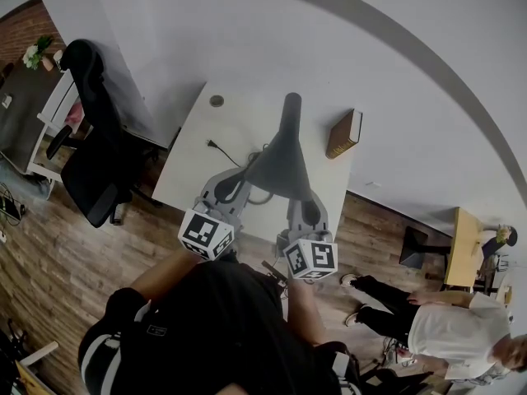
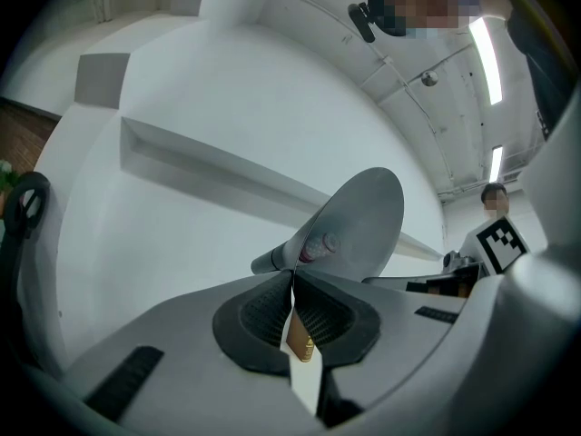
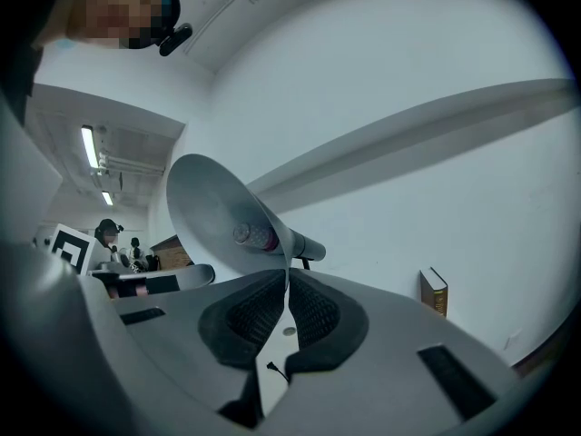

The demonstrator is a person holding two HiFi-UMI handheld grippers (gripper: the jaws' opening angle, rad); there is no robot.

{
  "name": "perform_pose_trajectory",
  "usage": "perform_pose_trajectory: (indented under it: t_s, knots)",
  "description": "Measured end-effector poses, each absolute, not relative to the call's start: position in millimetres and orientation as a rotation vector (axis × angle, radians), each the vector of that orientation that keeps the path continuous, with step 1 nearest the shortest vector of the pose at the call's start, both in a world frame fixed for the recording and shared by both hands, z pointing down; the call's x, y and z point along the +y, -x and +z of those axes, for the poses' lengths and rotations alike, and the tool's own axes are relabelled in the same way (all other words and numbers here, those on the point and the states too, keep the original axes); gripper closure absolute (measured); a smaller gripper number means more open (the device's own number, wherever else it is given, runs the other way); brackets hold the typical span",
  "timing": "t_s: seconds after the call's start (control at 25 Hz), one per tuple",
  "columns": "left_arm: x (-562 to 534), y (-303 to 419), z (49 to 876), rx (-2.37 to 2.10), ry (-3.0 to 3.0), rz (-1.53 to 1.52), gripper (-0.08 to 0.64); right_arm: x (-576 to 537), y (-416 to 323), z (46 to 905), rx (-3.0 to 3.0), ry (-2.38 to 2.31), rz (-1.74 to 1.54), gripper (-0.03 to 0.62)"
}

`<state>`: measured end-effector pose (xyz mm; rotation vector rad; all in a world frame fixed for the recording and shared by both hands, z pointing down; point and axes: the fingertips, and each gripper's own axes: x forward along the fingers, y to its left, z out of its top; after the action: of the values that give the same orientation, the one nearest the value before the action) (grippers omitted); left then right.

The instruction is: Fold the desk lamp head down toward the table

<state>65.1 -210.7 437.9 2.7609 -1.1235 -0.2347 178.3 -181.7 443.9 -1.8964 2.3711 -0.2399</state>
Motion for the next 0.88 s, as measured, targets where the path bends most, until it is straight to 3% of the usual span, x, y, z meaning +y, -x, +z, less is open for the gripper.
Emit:
perform_pose_trajectory:
  t_s: [0.88]
  knots:
    - [-216.8,-68.0,493.1,-1.180,-2.796,-0.108,0.531,-189.0,-181.7,499.7,2.405,1.960,-0.272,0.574]
